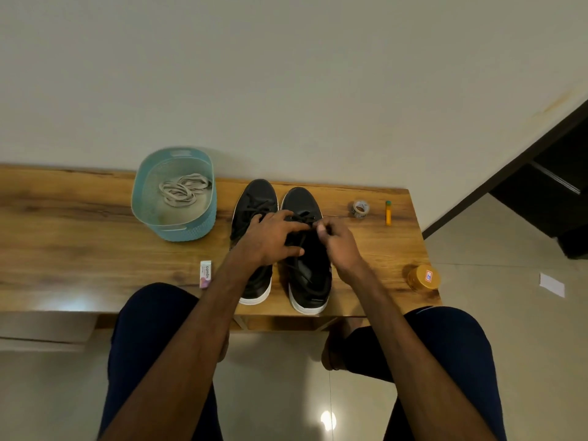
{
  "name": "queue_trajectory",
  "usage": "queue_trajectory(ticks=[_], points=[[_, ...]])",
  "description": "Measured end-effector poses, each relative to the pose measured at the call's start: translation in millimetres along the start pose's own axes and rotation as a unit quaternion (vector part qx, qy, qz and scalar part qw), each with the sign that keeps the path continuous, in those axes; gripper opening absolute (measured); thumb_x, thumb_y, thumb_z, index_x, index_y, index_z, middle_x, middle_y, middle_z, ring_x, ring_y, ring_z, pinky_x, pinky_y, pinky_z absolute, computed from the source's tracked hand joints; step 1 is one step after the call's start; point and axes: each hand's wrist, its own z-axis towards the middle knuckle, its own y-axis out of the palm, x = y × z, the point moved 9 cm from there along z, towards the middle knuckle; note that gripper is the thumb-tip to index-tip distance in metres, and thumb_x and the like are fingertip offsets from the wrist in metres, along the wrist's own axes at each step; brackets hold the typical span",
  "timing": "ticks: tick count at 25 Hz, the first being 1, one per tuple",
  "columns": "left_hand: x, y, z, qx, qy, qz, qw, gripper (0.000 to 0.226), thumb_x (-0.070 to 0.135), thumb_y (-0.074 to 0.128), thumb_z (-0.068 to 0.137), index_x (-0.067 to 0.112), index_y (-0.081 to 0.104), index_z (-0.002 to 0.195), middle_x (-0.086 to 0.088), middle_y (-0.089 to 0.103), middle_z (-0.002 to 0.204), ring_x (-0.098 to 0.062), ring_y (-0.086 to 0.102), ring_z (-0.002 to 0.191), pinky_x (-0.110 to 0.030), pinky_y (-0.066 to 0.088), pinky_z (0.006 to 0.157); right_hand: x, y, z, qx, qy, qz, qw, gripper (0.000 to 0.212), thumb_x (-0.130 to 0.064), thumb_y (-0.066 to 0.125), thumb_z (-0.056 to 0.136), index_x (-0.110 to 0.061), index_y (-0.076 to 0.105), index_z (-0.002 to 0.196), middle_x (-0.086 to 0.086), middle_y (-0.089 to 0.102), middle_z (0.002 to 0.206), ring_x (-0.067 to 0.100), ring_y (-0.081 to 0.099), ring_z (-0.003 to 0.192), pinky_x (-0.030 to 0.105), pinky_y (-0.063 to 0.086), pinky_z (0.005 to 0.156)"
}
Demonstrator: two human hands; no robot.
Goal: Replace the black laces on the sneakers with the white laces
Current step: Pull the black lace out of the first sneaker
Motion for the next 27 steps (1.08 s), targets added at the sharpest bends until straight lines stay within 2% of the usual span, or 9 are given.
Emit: queue_trajectory(ticks=[3,5,9,13,15,18,23,25,27], points=[[0,-3,-1,0.003,0.000,-0.002,1.000,0.057,0.045,0.066,0.089,0.042,0.045,0.142,-0.002,0.028,0.158,-0.026,0.027,0.144,-0.054,0.018,0.117,8,-1,0,-0.015,0.080,0.125,0.989,0.021,-0.015,0.044,0.104,-0.013,0.061,0.092,0.006,0.066,0.097,0.017,0.061,0.091,0.031,0.049,0.077],[0,-3,1,0.007,0.000,-0.003,1.000,0.059,0.045,0.069,0.086,0.040,0.046,0.141,0.000,0.029,0.157,-0.025,0.027,0.144,-0.055,0.021,0.115,-7,-6,4,-0.023,-0.017,-0.031,0.999,0.013,-0.026,0.053,0.101,-0.017,0.061,0.095,0.003,0.065,0.100,0.018,0.061,0.095,0.030,0.049,0.080],[0,-4,4,0.015,0.001,0.000,1.000,0.063,0.047,0.073,0.082,0.038,0.048,0.139,0.004,0.028,0.158,-0.024,0.027,0.143,-0.056,0.023,0.112,-26,6,-1,-0.036,-0.191,-0.268,0.944,0.010,-0.027,0.066,0.092,-0.019,0.061,0.092,-0.003,0.060,0.092,0.016,0.055,0.087,0.031,0.046,0.073],[-1,-7,3,0.016,-0.002,-0.005,1.000,0.061,0.044,0.077,0.079,0.040,0.051,0.134,0.007,0.026,0.159,-0.024,0.026,0.145,-0.056,0.024,0.111,-7,-14,4,0.025,-0.013,0.008,1.000,0.010,-0.019,0.054,0.100,-0.019,0.061,0.092,0.000,0.064,0.098,0.011,0.059,0.092,0.029,0.044,0.075],[0,-6,3,0.015,-0.002,0.001,1.000,0.059,0.044,0.077,0.078,0.040,0.053,0.131,0.007,0.022,0.161,-0.024,0.022,0.146,-0.058,0.023,0.112,8,-29,5,0.070,0.073,0.127,0.987,0.018,-0.024,0.047,0.104,-0.020,0.058,0.091,0.000,0.064,0.100,0.009,0.058,0.094,0.031,0.042,0.076],[4,-6,2,0.022,0.005,0.010,1.000,0.057,0.042,0.080,0.076,0.038,0.056,0.127,0.008,0.014,0.164,-0.024,0.015,0.148,-0.059,0.023,0.113,-10,-47,5,0.116,-0.056,-0.100,0.987,0.009,-0.017,0.053,0.101,-0.015,0.061,0.101,0.000,0.063,0.101,0.013,0.057,0.094,0.030,0.043,0.082],[2,-6,4,0.030,-0.001,-0.007,1.000,0.058,0.042,0.082,0.072,0.036,0.057,0.124,0.009,0.007,0.165,-0.025,0.012,0.150,-0.062,0.022,0.113,-23,6,0,-0.019,-0.174,-0.364,0.915,0.012,-0.032,0.060,0.095,-0.026,0.067,0.104,-0.007,0.066,0.105,0.015,0.056,0.104,0.046,0.045,0.096],[1,-6,3,0.034,0.000,-0.011,0.999,0.059,0.043,0.083,0.072,0.037,0.057,0.124,0.008,0.006,0.165,-0.025,0.011,0.150,-0.062,0.022,0.114,-26,-7,2,0.026,-0.159,-0.347,0.924,0.009,-0.030,0.060,0.095,-0.024,0.067,0.098,-0.006,0.065,0.103,0.015,0.055,0.106,0.048,0.044,0.099],[0,-6,2,0.032,0.000,-0.015,0.999,0.059,0.042,0.082,0.072,0.037,0.056,0.124,0.008,0.006,0.165,-0.025,0.011,0.150,-0.061,0.020,0.115,-28,-49,3,0.131,-0.112,-0.189,0.967,0.012,-0.025,0.059,0.097,-0.017,0.068,0.100,-0.003,0.066,0.100,0.015,0.059,0.098,0.045,0.051,0.092]])
